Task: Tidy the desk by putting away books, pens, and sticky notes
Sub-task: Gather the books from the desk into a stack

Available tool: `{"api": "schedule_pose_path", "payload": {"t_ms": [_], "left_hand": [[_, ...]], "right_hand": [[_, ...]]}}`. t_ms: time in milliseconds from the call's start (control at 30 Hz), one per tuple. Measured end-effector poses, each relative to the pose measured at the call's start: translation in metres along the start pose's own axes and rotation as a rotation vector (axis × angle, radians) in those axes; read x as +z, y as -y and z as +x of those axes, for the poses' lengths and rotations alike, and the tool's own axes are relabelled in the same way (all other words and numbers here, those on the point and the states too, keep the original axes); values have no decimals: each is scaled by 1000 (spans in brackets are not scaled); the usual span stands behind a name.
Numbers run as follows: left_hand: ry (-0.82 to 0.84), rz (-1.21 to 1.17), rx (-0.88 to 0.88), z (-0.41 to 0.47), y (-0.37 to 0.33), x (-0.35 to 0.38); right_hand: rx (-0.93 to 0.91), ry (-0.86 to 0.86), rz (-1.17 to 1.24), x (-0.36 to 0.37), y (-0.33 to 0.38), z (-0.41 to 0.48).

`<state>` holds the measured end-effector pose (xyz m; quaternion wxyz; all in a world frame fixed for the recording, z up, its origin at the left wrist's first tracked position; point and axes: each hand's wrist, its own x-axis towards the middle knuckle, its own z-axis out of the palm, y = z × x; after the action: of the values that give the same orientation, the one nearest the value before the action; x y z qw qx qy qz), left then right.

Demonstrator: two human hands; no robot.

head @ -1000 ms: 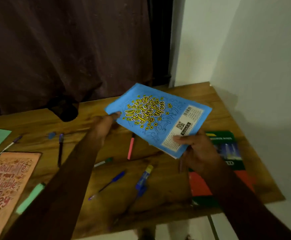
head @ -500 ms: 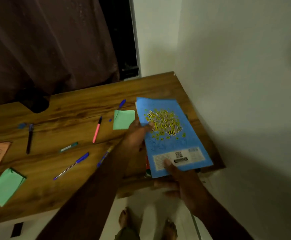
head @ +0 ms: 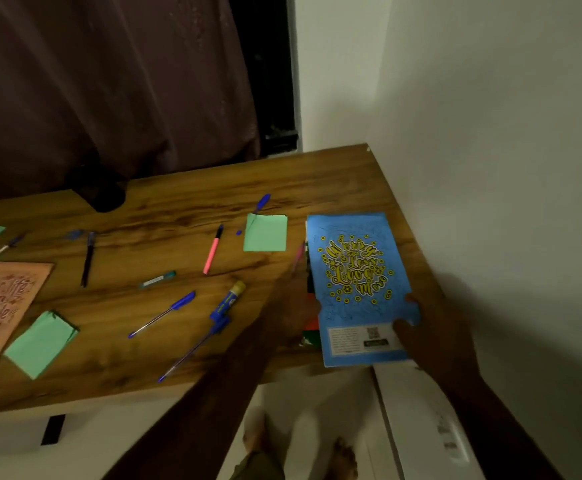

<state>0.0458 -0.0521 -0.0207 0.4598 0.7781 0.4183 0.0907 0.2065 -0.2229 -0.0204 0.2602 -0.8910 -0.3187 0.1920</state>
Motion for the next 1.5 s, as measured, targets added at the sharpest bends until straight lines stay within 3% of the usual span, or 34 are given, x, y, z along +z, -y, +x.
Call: {"api": "schedule_pose_path", "payload": {"t_ms": [133, 267, 433, 533, 867, 1067, 1333, 1500], "left_hand": [[26, 48, -105, -16, 2, -5], [106, -13, -15, -19, 8, -5], [120, -81, -72, -36, 1, -20], [24, -53, -135, -47, -1, -43], [-250, -275, -304, -85, 63, -139], [-298, -262, -307, -117, 115, -209], [-411, -271, -373, -164, 208, -318], [-541, -237, -447, -195, 271, -379]], "right_hand": [[41, 119, -58, 15, 9, 12], [62, 189, -79, 28, 13, 11], [-5, 2, -203, 23, 44, 1], [-148, 6, -184, 28, 83, -3], [-492, 358, -87, 102, 214, -34], [-646, 459, -109, 163, 287, -68], [-693, 570, -134, 258, 391, -116], [-618, 691, -68, 326, 448, -145]]}}
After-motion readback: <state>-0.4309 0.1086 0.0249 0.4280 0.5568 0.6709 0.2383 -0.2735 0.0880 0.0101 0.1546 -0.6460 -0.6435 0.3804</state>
